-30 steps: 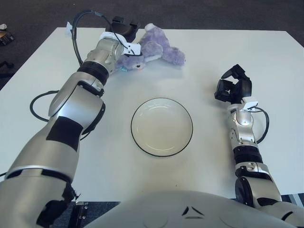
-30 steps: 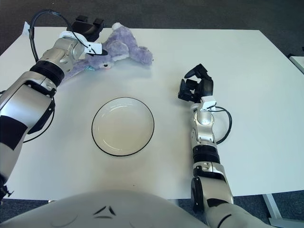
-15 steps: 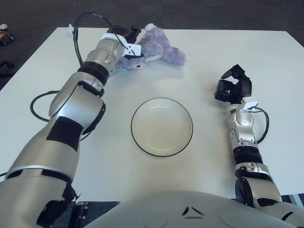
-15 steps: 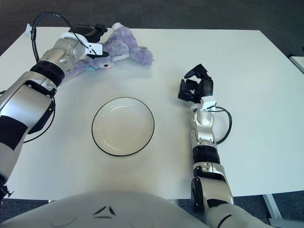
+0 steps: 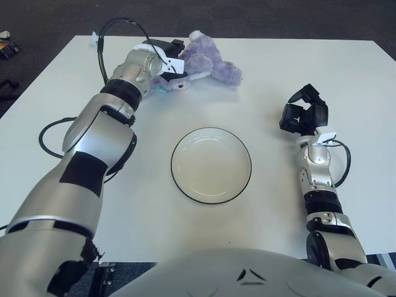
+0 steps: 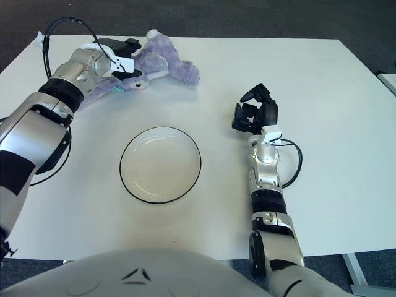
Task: Put the doll into the plate.
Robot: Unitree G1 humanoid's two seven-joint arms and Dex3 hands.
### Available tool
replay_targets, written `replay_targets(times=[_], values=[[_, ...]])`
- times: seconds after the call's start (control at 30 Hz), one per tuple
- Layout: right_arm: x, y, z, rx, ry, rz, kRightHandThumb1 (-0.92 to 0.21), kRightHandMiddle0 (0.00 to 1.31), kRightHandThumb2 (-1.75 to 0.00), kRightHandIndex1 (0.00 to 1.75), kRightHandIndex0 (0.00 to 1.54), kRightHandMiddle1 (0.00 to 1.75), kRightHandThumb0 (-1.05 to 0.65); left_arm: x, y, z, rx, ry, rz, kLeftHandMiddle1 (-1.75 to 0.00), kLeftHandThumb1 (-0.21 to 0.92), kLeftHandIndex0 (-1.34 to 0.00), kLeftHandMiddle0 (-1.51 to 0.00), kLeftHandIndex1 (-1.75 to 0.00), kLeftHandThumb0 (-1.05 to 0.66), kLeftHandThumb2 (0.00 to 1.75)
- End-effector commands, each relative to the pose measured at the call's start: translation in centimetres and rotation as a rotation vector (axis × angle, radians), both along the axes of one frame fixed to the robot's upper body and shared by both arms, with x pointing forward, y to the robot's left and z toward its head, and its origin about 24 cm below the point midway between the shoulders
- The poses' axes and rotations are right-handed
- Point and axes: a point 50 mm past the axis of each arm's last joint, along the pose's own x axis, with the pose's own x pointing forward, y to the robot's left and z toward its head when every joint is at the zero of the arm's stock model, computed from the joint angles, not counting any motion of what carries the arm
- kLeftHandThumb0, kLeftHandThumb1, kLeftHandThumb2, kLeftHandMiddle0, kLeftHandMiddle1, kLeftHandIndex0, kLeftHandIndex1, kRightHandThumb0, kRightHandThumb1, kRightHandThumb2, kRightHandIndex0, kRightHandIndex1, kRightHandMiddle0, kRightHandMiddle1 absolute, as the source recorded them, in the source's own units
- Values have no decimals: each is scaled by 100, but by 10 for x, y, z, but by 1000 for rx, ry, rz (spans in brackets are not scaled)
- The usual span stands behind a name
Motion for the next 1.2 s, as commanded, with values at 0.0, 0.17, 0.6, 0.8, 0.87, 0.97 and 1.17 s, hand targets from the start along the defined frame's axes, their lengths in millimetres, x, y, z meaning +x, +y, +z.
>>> replay_targets(times=[0.0,0.17,0.6,0.8,0.87,0.97,1.17], values=[[-14,2,-29,34,106,-11,-35,59,-128,175,134,175,-47,0,1,4,8,13,-5,-175,92,0,-47,-36,-105,89],[-14,2,-29,34,111,-10,-35,59,-128,175,134,175,-47,0,0,2,41,20,-6,-175,92,0,-58,-34,-105,90],[-15,3,-27,46,107,-2,-35,59,-128,175,134,175,-47,-3,5,-16,35,20,31,-175,92,0,-73,-45,-105,87],[-15,3,-27,52,111,-2,-35,58,-128,175,135,175,-47,-4,6,-25,39,24,56,-175,92,0,-60,-44,-105,87],[-16,3,-27,53,111,-2,-35,58,-128,175,135,175,-47,-4,6,-28,47,21,62,-175,92,0,-53,-44,-105,86],[-16,3,-27,55,111,-2,-35,58,-128,175,135,175,-47,-5,7,-35,67,5,72,-175,92,0,-40,-43,-105,85],[-17,3,-26,59,109,-2,-35,58,-128,175,135,175,-47,-6,8,-46,96,-60,99,-175,92,0,-34,-46,-105,79]])
